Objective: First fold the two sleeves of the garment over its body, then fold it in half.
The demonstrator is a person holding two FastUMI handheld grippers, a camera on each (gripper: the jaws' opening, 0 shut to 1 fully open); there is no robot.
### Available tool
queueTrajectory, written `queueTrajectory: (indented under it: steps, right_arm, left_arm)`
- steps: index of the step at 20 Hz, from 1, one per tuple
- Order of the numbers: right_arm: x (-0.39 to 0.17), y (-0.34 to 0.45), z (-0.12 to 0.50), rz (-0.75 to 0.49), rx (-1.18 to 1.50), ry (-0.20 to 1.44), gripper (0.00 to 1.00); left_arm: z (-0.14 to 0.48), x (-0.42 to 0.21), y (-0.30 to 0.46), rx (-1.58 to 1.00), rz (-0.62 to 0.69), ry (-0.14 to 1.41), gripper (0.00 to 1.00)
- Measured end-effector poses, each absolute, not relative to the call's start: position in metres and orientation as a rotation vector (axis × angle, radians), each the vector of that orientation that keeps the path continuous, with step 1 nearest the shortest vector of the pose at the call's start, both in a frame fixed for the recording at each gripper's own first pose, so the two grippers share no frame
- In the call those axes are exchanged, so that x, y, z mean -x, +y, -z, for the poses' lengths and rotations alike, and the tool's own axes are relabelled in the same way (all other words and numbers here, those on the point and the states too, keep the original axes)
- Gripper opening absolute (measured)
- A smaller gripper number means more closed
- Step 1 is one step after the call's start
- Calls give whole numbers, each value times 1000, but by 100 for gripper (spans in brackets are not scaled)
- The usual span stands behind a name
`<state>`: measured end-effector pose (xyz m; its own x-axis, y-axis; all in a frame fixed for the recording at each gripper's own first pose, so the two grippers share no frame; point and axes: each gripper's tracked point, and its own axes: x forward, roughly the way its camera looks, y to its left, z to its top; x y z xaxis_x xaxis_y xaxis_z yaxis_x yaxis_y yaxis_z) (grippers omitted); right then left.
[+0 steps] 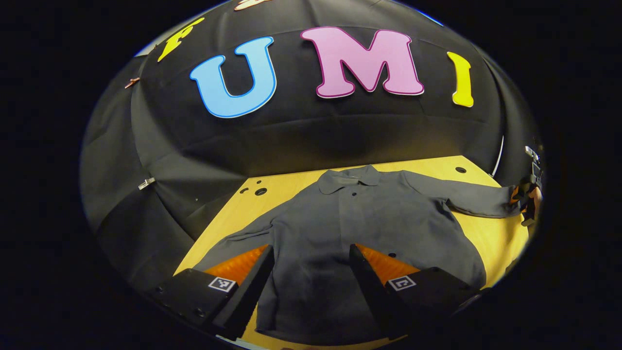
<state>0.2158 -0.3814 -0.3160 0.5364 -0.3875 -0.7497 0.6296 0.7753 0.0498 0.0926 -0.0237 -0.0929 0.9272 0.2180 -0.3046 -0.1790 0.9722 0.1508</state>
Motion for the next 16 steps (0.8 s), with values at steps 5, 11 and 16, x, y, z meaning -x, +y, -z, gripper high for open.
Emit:
queueTrajectory:
  steps: [5,11,16]
  right_arm:
    - [-216,-368,315,586,-291,787,80]
    - [-230,-353,313,546,-255,764,21]
    - [-233,-346,310,515,-311,760,12]
  left_arm:
    - [91,-96,-48,-82,-130,306,98]
    - [88,-91,-43,-59,-150,284,98]
    - [79,-85,-21,-53,-188,250,99]
